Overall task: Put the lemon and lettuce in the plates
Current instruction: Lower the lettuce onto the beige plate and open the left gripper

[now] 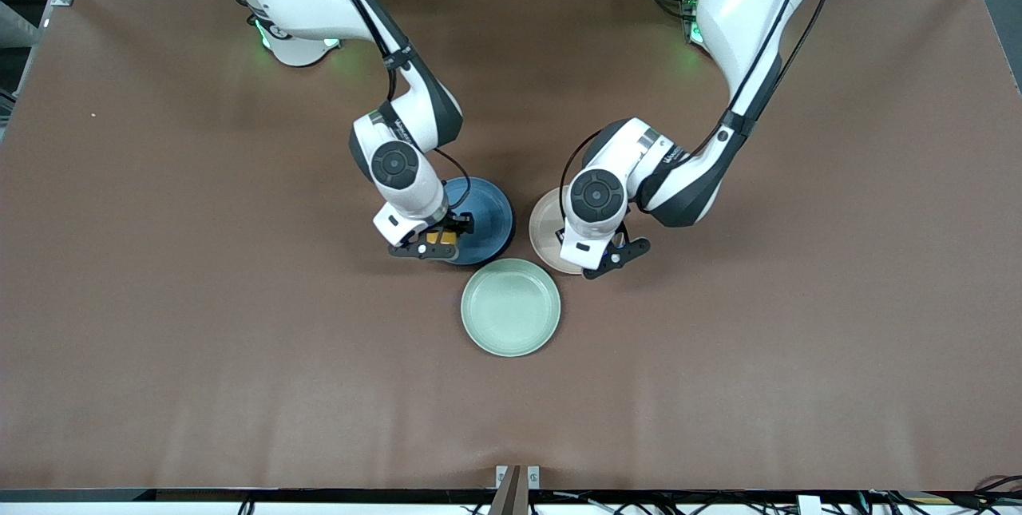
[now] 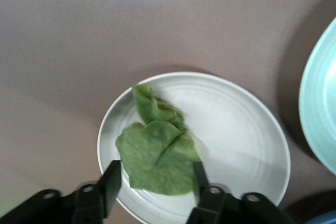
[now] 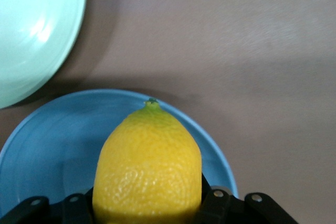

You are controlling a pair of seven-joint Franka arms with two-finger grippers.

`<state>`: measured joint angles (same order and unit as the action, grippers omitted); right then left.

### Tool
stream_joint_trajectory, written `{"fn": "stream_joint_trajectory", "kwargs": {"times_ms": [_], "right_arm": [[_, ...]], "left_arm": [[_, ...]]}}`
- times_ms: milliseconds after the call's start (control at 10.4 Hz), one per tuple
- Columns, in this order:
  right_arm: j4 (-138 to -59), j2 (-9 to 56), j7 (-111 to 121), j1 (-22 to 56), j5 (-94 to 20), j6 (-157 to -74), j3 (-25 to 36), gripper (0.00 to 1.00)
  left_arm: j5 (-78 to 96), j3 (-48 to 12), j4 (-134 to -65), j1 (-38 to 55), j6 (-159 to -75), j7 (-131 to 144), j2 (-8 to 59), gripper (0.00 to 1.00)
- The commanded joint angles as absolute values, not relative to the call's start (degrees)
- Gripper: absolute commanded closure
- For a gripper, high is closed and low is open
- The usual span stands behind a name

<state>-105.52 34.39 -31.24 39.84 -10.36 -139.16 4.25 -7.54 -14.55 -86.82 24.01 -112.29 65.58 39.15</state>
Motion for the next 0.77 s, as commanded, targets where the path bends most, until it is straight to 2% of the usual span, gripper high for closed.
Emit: {"fn": "stream_joint_trajectory", "kwargs": {"times_ms": [0,96,192,288,384,480,672], "right_arm": [[-103.9,35.9,-31.8,39.7,-11.3,-139.5,3.4,0.89],[-103.9,36.4,-31.8,39.8,-11.2,-140.8,3.4,0.83],[-103.9,36.9,-31.8,39.8,-11.2,-141.6,3.3,0.67],[-103.9,37.1,-31.7,39.8,-11.1,-141.7,3.3,0.41],[-103.9,37.1,-31.7,39.7,-11.1,-141.7,3.4,0.18],[-103.9,37.2,-31.7,39.6,-11.1,-141.7,3.4,0.00],[-103.7,37.0,-31.6,39.4,-11.2,-141.6,3.3,0.00]], "left_arm": [[-7.4,-13.7,-86.6,22.9,-111.4,66.1,35.9,0.00],[-7.6,-13.4,-86.6,21.5,-111.4,65.7,34.5,0.00],[-7.6,-13.4,-86.6,20.1,-111.4,64.4,33.0,0.00],[-7.7,-12.8,-86.7,19.7,-111.4,63.5,31.6,0.00],[-10.0,-12.1,-86.7,19.6,-111.1,63.0,29.9,0.00],[-12.8,-11.9,-86.6,19.6,-109.3,62.6,28.9,0.00],[-14.1,-12.2,-86.7,16.1,-107.5,57.2,25.5,0.00]]}}
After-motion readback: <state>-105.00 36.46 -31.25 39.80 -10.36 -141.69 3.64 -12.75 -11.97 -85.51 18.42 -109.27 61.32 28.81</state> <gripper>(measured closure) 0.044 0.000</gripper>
